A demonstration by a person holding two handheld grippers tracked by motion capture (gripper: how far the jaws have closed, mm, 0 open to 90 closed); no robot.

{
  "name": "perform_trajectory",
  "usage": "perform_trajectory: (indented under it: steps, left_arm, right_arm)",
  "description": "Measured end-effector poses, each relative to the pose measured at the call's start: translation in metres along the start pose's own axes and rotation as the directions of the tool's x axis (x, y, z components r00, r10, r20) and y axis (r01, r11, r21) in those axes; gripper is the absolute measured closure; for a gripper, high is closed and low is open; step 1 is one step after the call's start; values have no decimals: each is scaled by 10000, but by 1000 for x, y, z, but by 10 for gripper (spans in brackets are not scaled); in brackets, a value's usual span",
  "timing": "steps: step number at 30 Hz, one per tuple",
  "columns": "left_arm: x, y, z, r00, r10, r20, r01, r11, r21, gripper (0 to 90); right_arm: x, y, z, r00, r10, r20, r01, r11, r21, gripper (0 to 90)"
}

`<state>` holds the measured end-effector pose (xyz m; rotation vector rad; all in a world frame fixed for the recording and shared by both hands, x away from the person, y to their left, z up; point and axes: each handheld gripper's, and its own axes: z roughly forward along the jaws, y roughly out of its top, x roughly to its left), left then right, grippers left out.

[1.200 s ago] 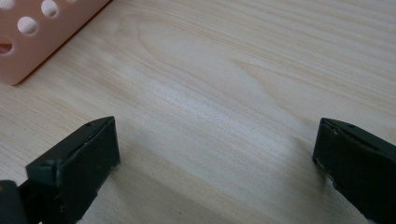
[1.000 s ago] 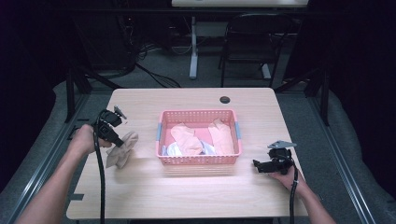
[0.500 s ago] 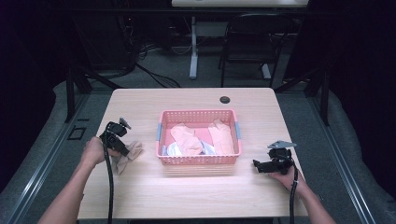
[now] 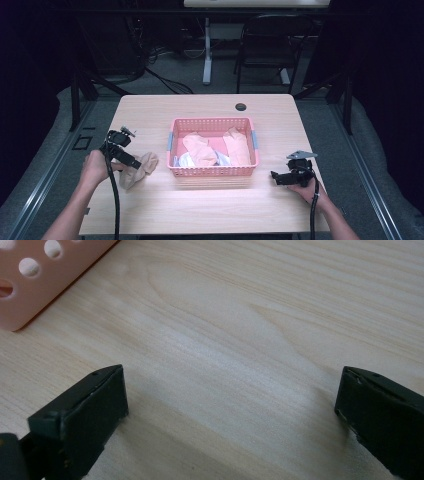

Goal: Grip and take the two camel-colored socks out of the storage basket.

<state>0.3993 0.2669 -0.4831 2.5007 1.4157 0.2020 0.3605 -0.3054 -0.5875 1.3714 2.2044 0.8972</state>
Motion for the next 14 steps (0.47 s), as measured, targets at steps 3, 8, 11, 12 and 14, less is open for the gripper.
perform_trajectory:
  steps: [3,8,11,12,14]
  left_arm:
    - [-7,-13,-11,9999,51,118,-48,9996,-292,70]
    - [-17,-38,-17,9995,63,300,-41,9974,-721,3]
    - [-20,-50,-18,9992,88,397,-50,9953,-962,1]
    - [-21,-54,-18,9990,102,434,-57,9949,-1004,1]
    - [-22,-59,-17,9987,106,499,-51,9940,-1091,0]
  right_arm:
    - [0,0,0,10000,1,-2,-1,10000,-5,0]
    - [0,0,0,10000,-17,25,17,10000,15,0]
    - [0,0,0,10000,-10,39,10,10000,11,0]
    - [0,0,0,10000,-7,40,7,10000,8,0]
    - [0,0,0,10000,-9,42,9,10000,14,0]
